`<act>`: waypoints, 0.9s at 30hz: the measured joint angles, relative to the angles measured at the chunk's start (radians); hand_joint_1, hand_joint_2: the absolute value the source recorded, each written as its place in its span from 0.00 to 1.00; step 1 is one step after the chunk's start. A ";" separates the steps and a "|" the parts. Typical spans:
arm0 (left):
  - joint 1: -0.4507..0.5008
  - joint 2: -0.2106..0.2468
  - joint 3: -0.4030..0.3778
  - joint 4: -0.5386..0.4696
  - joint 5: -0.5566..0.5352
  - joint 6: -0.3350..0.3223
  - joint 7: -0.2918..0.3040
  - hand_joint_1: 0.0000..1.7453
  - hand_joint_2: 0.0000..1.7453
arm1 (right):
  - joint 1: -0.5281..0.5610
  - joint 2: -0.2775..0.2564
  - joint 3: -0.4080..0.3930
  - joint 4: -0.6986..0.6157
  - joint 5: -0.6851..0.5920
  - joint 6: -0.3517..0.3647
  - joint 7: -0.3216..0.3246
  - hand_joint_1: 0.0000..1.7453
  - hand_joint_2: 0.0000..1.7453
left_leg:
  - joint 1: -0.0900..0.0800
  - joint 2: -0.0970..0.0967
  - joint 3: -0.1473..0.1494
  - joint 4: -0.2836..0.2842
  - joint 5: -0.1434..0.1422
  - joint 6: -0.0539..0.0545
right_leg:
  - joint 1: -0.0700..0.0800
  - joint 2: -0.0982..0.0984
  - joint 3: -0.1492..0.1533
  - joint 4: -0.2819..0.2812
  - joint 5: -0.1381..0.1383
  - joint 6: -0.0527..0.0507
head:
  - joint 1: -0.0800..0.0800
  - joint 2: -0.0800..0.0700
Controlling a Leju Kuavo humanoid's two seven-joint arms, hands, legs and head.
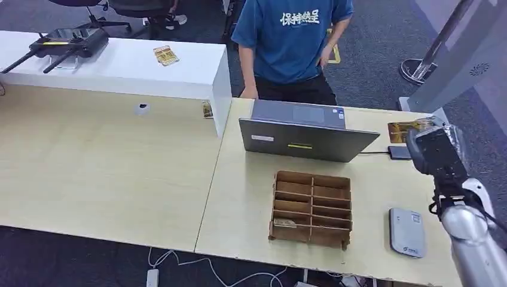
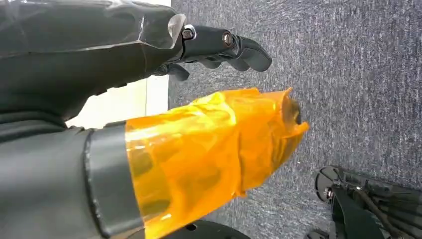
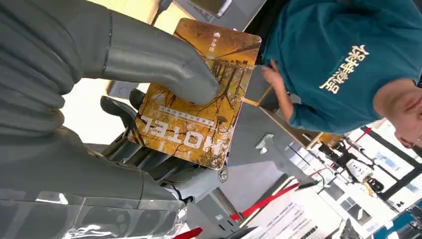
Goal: Pass the card to the sensor for recognition and then transmit it.
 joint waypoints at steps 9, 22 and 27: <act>0.002 -0.005 0.013 0.000 0.020 0.010 -0.009 0.00 0.00 | 0.154 -0.047 -0.043 -0.056 -0.025 -0.024 -0.033 1.00 1.00 | 0.000 -0.001 -0.001 0.000 -0.001 0.001 | -0.001 -0.001 0.000 0.000 -0.001 0.001 | 0.000 0.000; 0.002 -0.009 0.025 0.000 0.022 0.011 -0.012 0.00 0.00 | 0.244 -0.081 -0.111 -0.085 -0.035 -0.026 -0.046 1.00 1.00 | 0.000 -0.001 0.000 0.000 -0.001 0.000 | -0.001 -0.001 0.000 0.000 -0.001 0.001 | 0.000 0.000; 0.003 -0.010 0.025 0.000 0.023 0.012 -0.011 0.00 0.00 | 0.300 -0.095 -0.162 -0.085 0.010 -0.042 -0.045 1.00 1.00 | 0.000 -0.001 -0.001 0.000 -0.002 0.000 | -0.001 -0.001 0.000 0.000 -0.002 0.001 | 0.000 0.000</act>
